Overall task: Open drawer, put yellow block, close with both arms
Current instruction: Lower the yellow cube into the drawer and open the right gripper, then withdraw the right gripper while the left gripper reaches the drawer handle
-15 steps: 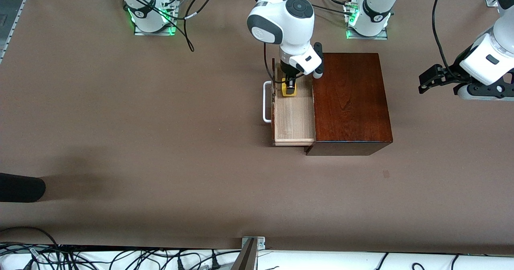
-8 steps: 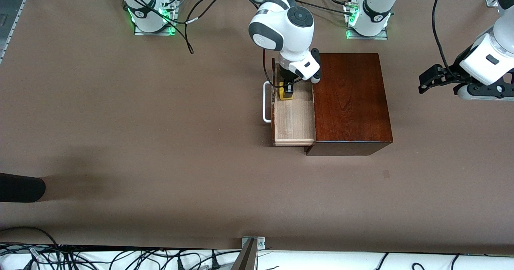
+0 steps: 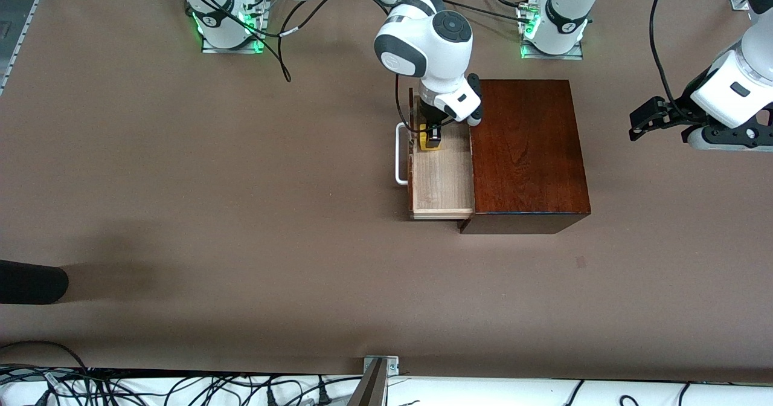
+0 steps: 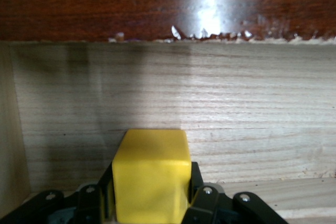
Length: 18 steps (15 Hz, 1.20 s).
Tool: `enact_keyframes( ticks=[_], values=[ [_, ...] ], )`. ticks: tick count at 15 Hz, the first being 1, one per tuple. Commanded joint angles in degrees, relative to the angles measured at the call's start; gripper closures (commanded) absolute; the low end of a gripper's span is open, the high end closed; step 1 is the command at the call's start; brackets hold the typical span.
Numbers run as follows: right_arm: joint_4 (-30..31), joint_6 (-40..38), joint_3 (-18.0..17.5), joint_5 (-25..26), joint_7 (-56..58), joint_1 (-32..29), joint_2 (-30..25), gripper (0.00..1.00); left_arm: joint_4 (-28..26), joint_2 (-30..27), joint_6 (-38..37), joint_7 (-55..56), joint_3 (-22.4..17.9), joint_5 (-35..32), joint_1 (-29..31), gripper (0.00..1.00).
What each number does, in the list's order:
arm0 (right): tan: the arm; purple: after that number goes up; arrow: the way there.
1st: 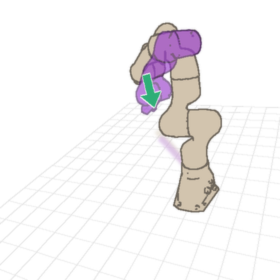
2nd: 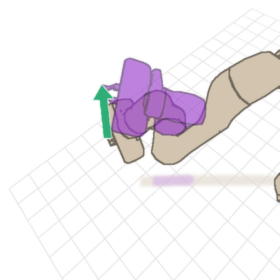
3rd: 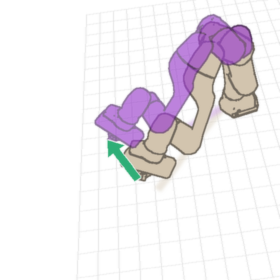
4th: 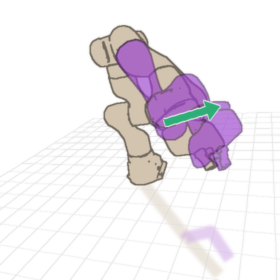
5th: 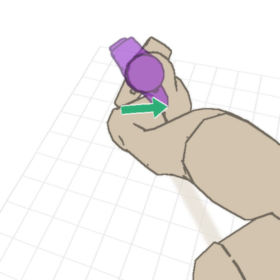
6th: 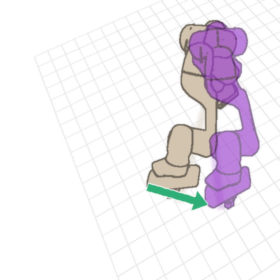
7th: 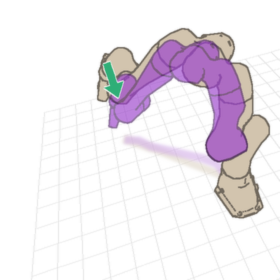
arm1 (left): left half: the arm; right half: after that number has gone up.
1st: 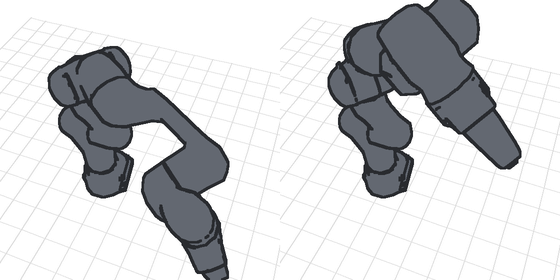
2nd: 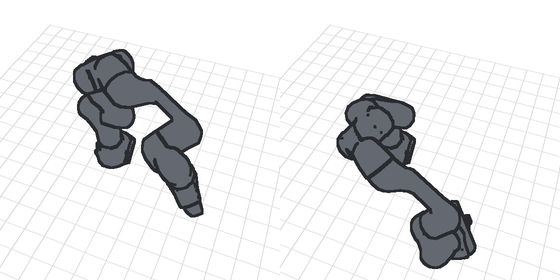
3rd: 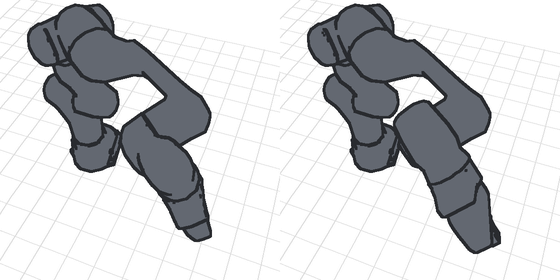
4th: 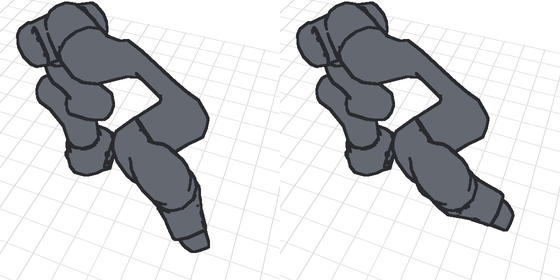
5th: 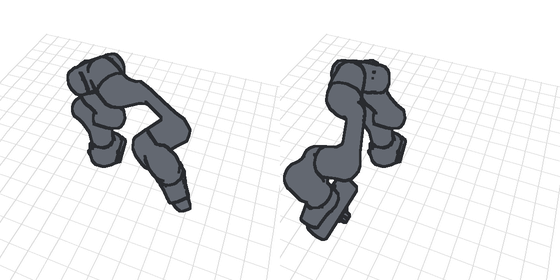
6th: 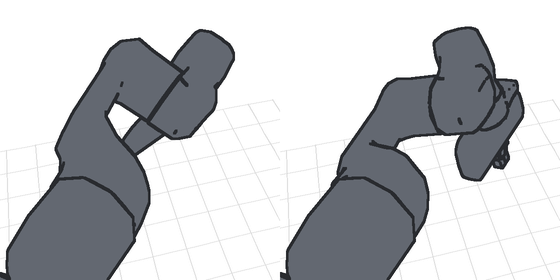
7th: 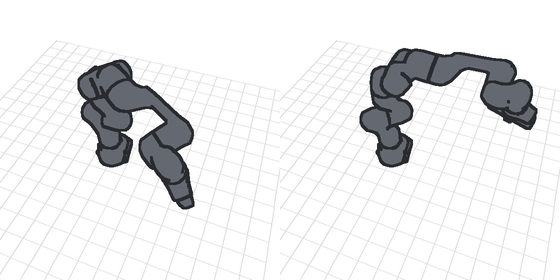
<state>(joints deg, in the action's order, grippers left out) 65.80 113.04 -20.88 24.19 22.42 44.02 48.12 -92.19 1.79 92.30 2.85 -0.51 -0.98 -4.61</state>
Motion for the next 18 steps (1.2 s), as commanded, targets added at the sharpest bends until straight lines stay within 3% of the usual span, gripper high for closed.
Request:
enact_keyframes(
  ticks=[1, 7, 12, 16, 18],
  values=[
    [-2.08, -1.42, 0.41, 0.43, 0.00, 0.45, 0.49, 0.00, -1.15, -1.44, 0.34, -0.74, -0.11, 0.63, -0.05, 0.00],
    [-4.89, -3.70, 0.49, -2.12, -0.18, -0.78, -4.25, 0.00, -1.15, -1.44, 0.25, -0.74, -0.02, 0.98, -0.13, 0.00],
    [-4.81, -7.13, 0.58, -5.02, 0.17, -7.88, -12.86, 0.00, 0.86, -0.83, -5.79, -0.92, 0.16, 1.42, -0.74, 0.00],
    [-4.81, -7.31, 0.58, -5.37, 0.26, -15.97, -16.91, 0.00, 1.75, -0.39, -14.05, -2.32, 6.99, 1.33, -0.83, 0.00],
    [-4.72, -8.27, 0.67, -9.83, 0.26, -20.97, -18.93, 0.00, 1.84, -0.21, -17.41, -6.18, 11.56, 1.42, -0.66, 0.00]
  ],
)
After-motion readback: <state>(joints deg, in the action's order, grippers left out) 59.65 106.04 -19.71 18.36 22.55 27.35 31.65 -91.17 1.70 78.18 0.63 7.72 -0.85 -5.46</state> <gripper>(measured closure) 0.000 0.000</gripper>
